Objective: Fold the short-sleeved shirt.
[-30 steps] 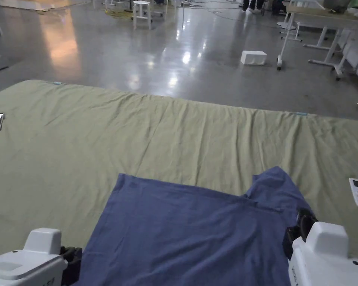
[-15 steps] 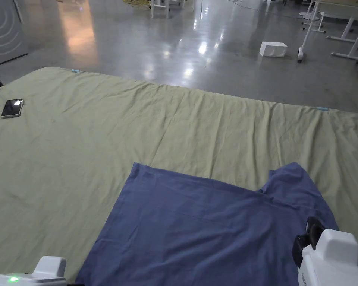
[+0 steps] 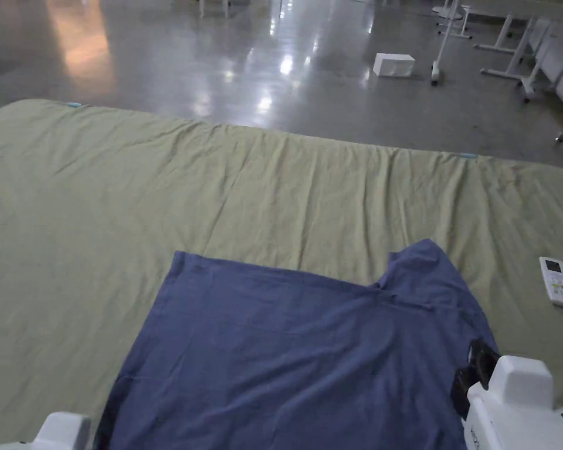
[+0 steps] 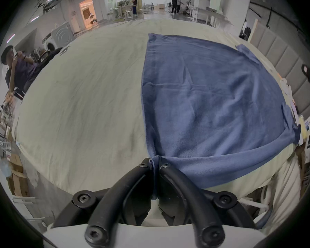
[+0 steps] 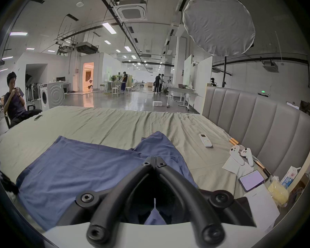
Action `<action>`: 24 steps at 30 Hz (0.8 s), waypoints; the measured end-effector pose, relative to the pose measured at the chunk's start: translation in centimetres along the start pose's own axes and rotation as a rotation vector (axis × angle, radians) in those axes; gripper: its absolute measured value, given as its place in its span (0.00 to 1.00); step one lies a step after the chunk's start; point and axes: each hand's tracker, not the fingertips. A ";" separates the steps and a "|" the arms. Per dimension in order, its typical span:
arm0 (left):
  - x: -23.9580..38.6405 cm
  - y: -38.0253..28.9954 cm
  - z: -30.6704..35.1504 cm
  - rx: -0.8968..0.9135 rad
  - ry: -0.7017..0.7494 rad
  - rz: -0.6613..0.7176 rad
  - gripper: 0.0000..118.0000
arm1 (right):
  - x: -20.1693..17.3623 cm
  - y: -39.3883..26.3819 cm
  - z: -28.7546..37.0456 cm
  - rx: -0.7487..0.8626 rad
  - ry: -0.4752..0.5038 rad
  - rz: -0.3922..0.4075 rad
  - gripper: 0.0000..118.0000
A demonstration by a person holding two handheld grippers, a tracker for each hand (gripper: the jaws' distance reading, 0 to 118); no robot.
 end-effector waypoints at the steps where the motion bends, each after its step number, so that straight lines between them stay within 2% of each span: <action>1: -0.5 -0.2 -0.2 -0.001 -0.014 0.023 0.05 | 0.9 0.1 0.0 -0.023 0.034 0.007 0.00; 4: -0.7 -0.1 -0.1 -0.003 -0.023 0.028 0.05 | 3.3 0.0 -0.6 -0.215 0.137 0.032 0.02; 5: -0.8 -0.1 -0.3 -0.003 -0.024 0.030 0.05 | 3.9 -0.1 -0.4 -0.245 0.116 0.062 0.08; 6: -0.9 -0.1 -0.4 -0.005 -0.028 0.034 0.05 | 4.7 -0.2 -0.5 -0.311 0.138 0.092 0.28; 7: -0.8 -0.1 -0.4 -0.006 -0.023 0.032 0.05 | 5.4 -0.5 -0.3 -0.367 0.119 0.113 0.41; 8: -0.8 -0.1 -0.5 -0.005 -0.022 0.032 0.05 | 5.7 -0.9 -0.2 -0.404 0.119 0.122 0.48; 10: -0.9 -0.1 -0.7 -0.011 -0.024 0.029 0.05 | 6.7 -2.1 0.3 -0.521 0.110 0.110 0.49; 13: -0.7 -0.1 -0.6 -0.013 -0.022 0.024 0.05 | 8.3 -4.4 1.3 -0.644 0.067 -0.015 0.50; 15: -0.6 -0.2 -0.5 -0.014 -0.021 0.019 0.05 | 9.1 -6.1 1.9 -0.704 0.067 -0.054 0.55; 19: -0.7 -0.2 -0.7 -0.018 -0.025 0.017 0.05 | 9.6 -9.4 3.1 -0.797 0.028 0.001 0.58; 21: -0.8 -0.1 -0.7 -0.021 -0.029 0.019 0.05 | 9.7 -10.7 3.1 -0.819 0.016 -0.025 0.58; 24: -0.8 -0.1 -0.8 -0.022 -0.028 0.014 0.05 | 9.9 -12.6 2.1 -0.869 0.024 -0.118 0.57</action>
